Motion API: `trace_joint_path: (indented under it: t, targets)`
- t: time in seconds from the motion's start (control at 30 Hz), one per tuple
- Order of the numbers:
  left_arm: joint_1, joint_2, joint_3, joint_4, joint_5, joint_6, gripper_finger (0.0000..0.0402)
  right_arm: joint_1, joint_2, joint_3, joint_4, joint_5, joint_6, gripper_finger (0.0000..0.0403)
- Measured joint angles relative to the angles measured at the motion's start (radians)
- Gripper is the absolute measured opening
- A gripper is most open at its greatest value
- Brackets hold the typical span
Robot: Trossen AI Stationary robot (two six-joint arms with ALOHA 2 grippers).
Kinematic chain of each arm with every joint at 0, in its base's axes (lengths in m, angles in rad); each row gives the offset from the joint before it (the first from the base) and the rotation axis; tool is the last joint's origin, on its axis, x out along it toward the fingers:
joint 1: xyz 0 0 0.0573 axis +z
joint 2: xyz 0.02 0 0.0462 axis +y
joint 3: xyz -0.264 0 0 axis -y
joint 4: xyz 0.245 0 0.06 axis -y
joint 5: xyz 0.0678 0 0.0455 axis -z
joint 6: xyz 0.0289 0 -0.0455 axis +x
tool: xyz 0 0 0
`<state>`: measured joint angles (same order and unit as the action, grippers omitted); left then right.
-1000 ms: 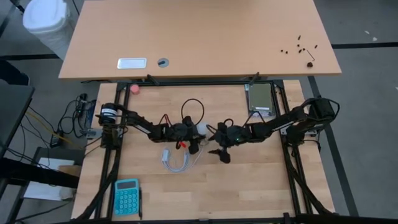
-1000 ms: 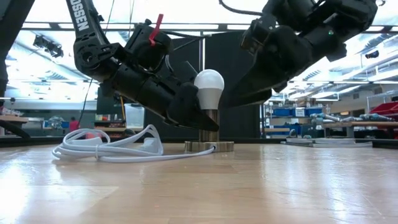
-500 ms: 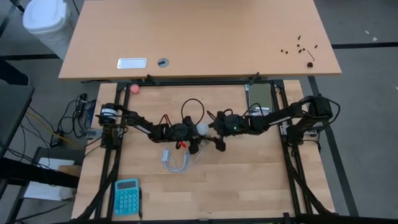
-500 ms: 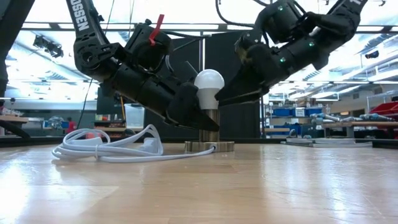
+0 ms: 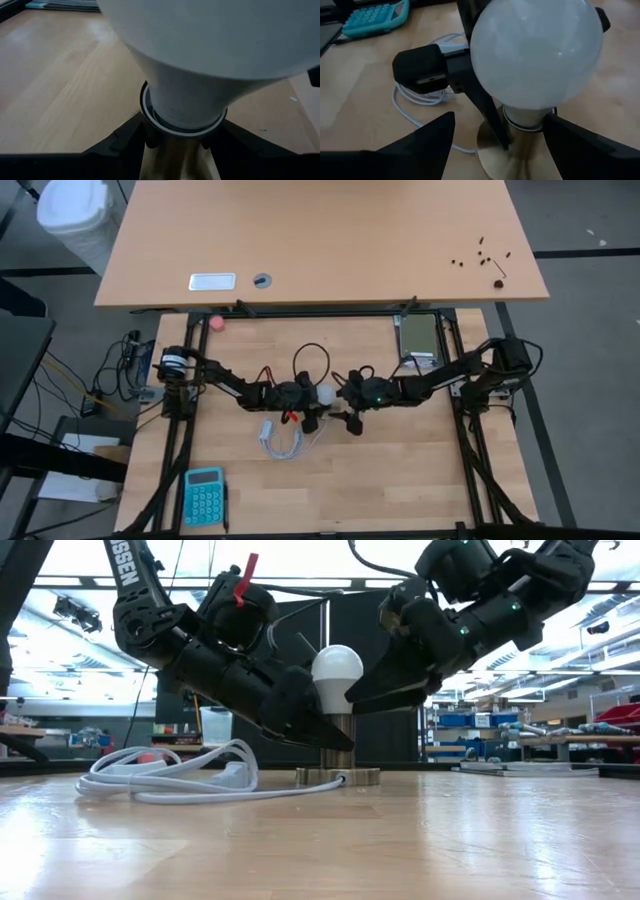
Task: Screw lightbulb
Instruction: Insert the lightbulb into the lamp holder
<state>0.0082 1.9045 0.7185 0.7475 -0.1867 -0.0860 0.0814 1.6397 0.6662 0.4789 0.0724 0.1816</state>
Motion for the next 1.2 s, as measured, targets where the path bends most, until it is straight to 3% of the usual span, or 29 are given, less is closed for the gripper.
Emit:
trace_joint_path:
  t: [0.1,0.23,0.43,0.6,0.93,1.2]
  targets:
    - [0.000,0.000,0.000,0.001,0.001,-0.001,0.0198,0.016,-0.011,0.000,-0.025,0.006,0.027,0.0308]
    - [0.013,0.000,0.002,-0.002,-0.055,-0.013,0.0197,0.045,-0.020,0.001,-0.032,-0.074,0.035,0.0308]
    - [0.017,0.000,0.002,-0.005,-0.027,-0.011,0.0197,0.058,-0.066,0.002,-0.121,0.051,0.026,0.0308]
    - [0.017,0.000,0.002,-0.004,-0.020,-0.011,0.0197,-0.023,-0.054,0.002,-0.129,0.102,-0.017,0.0308]
    - [0.016,0.000,0.001,-0.006,-0.012,-0.010,0.0197,-0.123,-0.054,0.002,-0.039,-0.026,-0.102,0.0308]
    - [0.014,0.000,0.001,-0.010,-0.001,-0.012,0.0197,-0.031,-0.054,0.001,-0.067,-0.030,-0.044,0.0308]
